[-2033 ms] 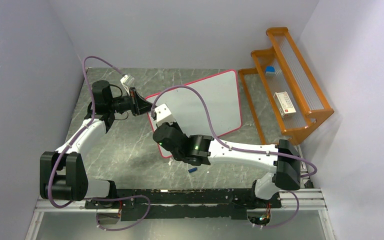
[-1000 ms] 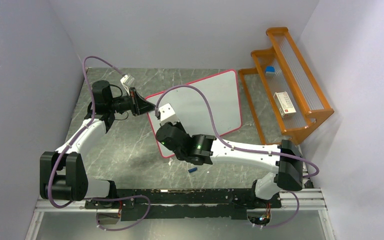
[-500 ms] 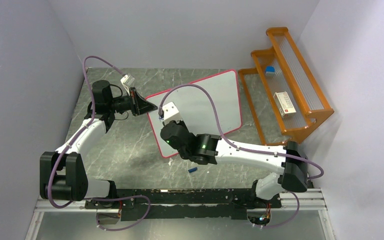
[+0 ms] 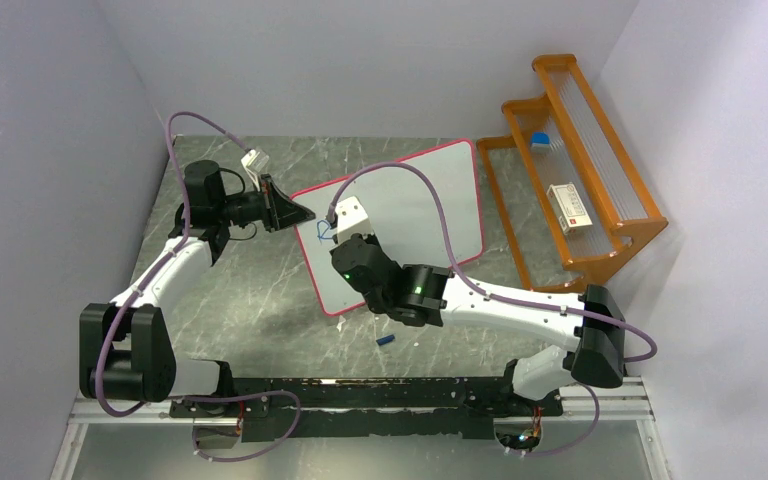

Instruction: Write a sentence on the whiteboard

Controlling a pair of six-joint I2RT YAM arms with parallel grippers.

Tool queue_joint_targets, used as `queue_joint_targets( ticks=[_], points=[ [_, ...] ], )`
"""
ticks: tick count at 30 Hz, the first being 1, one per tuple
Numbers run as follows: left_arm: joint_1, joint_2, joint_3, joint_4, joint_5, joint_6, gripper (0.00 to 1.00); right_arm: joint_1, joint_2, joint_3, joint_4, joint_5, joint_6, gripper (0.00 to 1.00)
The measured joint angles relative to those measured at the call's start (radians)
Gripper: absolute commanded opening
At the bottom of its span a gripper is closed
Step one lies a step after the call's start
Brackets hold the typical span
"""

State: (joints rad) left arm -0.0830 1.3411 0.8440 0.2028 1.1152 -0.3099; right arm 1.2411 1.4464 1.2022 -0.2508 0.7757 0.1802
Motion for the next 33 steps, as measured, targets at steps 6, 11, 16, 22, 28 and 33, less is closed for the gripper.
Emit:
queue_joint_targets(
  ticks=[6,11,16,22,28,33],
  points=[
    [0.000,0.000,0.000,0.000,0.000,0.000,0.05,-0.012,0.004,0.000,0.023,-0.002,-0.008,0.00],
    [0.000,0.000,0.000,0.000,0.000,0.000,0.05,-0.017,0.018,0.000,0.032,-0.006,-0.018,0.00],
    [0.000,0.000,0.000,-0.001,-0.001,0.000,0.05,-0.021,0.029,0.000,0.041,-0.016,-0.024,0.00],
    [0.000,0.002,0.000,0.000,-0.002,0.000,0.05,-0.024,0.034,0.004,0.045,-0.021,-0.026,0.00],
    [0.000,0.004,0.001,-0.001,-0.005,0.000,0.05,-0.026,0.040,0.011,0.042,-0.021,-0.024,0.00],
    [0.000,0.004,0.005,-0.009,-0.007,0.003,0.05,-0.027,0.039,0.011,0.040,-0.020,-0.020,0.00]
  ],
)
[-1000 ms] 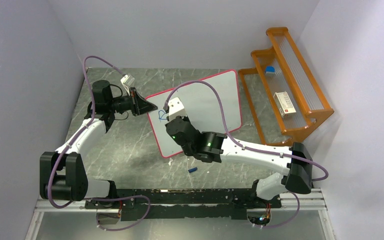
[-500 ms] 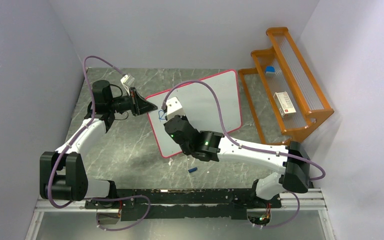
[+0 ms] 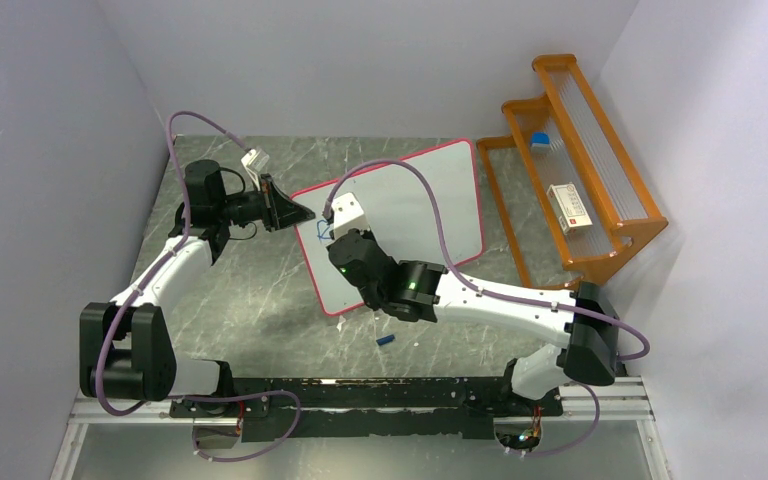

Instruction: Write a sentence on the whiteboard

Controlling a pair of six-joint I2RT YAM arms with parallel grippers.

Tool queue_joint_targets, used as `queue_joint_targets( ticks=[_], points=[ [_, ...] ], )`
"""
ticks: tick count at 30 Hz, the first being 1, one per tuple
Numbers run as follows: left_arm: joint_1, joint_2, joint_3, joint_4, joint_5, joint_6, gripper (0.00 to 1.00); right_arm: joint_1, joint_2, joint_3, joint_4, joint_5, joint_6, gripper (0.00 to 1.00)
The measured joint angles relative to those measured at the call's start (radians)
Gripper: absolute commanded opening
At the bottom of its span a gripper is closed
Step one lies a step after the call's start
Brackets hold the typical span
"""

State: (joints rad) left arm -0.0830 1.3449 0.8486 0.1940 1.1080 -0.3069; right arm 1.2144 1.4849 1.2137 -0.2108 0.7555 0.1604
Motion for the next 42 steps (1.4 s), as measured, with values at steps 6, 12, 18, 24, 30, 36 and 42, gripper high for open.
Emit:
queue_joint_targets(
  ticks=[6,12,18,24,30,36,42],
  points=[
    [0.000,0.000,0.003,-0.008,0.002,0.005,0.05,-0.005,-0.015,-0.008,-0.004,-0.012,0.004,0.00],
    [-0.002,0.000,0.007,-0.016,0.002,0.011,0.05,-0.008,-0.037,-0.018,-0.016,-0.027,0.017,0.00],
    [-0.002,0.000,0.007,-0.016,0.002,0.012,0.05,-0.008,-0.041,-0.020,-0.029,-0.035,0.023,0.00],
    [-0.002,0.000,0.007,-0.016,0.002,0.012,0.05,-0.008,-0.040,-0.020,-0.034,-0.038,0.027,0.00],
    [-0.002,0.000,0.007,-0.016,0.002,0.012,0.05,-0.008,-0.026,-0.020,-0.034,-0.038,0.027,0.00],
    [-0.002,0.000,0.007,-0.016,0.000,0.011,0.05,-0.008,-0.020,-0.020,-0.034,-0.034,0.027,0.00],
    [-0.002,0.001,0.007,-0.016,0.000,0.011,0.05,-0.007,-0.018,-0.020,-0.034,-0.033,0.038,0.00]
  ],
)
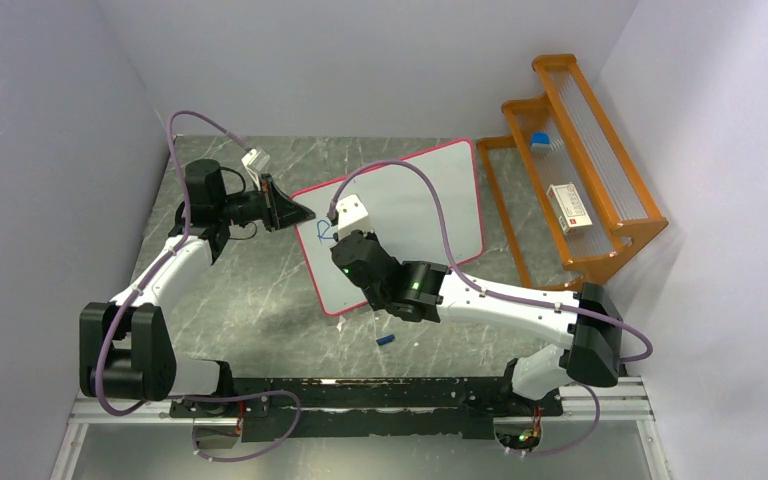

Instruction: Write a sentence on the whiteboard

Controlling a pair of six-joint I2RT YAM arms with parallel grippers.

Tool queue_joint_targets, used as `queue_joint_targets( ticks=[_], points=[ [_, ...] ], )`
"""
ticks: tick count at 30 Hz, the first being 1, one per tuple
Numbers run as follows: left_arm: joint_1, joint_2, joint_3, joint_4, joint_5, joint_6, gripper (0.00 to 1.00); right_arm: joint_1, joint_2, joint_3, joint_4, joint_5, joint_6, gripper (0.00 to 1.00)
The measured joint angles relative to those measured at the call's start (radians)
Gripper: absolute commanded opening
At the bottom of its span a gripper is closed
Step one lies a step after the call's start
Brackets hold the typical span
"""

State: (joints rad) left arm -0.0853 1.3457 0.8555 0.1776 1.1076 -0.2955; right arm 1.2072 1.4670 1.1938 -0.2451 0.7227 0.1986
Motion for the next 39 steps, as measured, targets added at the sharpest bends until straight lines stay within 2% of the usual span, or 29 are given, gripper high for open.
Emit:
queue_joint_targets(
  ticks=[27,39],
  points=[
    [0.000,0.001,0.000,0.000,0.001,0.000,0.05,0.011,-0.011,-0.026,-0.037,-0.011,0.048,0.00],
    [0.000,0.001,0.000,0.000,0.002,0.000,0.05,0.011,-0.092,-0.086,0.029,0.005,0.010,0.00]
  ],
)
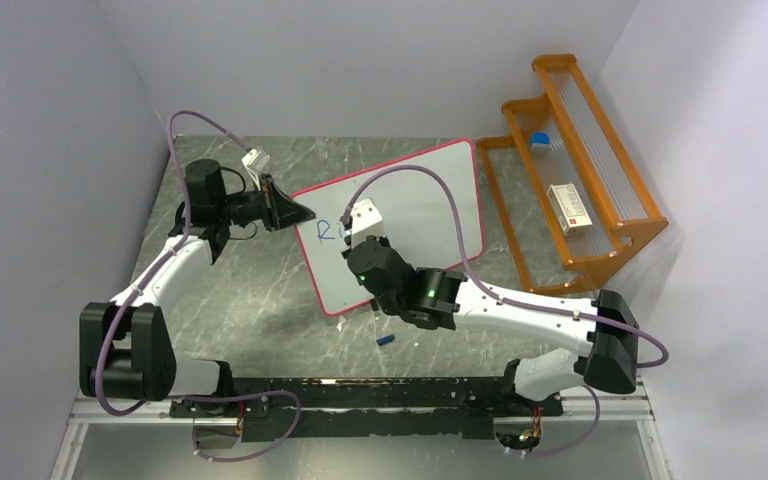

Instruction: Write a sentence on the whiteboard

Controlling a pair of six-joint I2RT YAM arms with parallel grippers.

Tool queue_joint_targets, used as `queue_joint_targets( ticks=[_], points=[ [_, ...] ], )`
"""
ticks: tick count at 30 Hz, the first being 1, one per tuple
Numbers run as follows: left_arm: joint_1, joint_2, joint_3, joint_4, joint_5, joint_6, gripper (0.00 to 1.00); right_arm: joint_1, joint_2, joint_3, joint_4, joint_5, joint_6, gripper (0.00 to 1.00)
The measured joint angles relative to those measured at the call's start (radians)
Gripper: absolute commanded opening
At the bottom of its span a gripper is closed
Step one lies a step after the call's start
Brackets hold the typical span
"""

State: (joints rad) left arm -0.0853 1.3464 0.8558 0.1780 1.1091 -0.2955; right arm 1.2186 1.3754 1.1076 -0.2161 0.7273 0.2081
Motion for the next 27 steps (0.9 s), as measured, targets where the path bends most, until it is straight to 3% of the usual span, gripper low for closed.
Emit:
queue_joint_targets(
  ticks=[27],
  points=[
    [0.000,0.000,0.000,0.000,0.000,0.000,0.05,-0.006,0.035,0.000,0.056,0.071,-0.035,0.00]
  ],
)
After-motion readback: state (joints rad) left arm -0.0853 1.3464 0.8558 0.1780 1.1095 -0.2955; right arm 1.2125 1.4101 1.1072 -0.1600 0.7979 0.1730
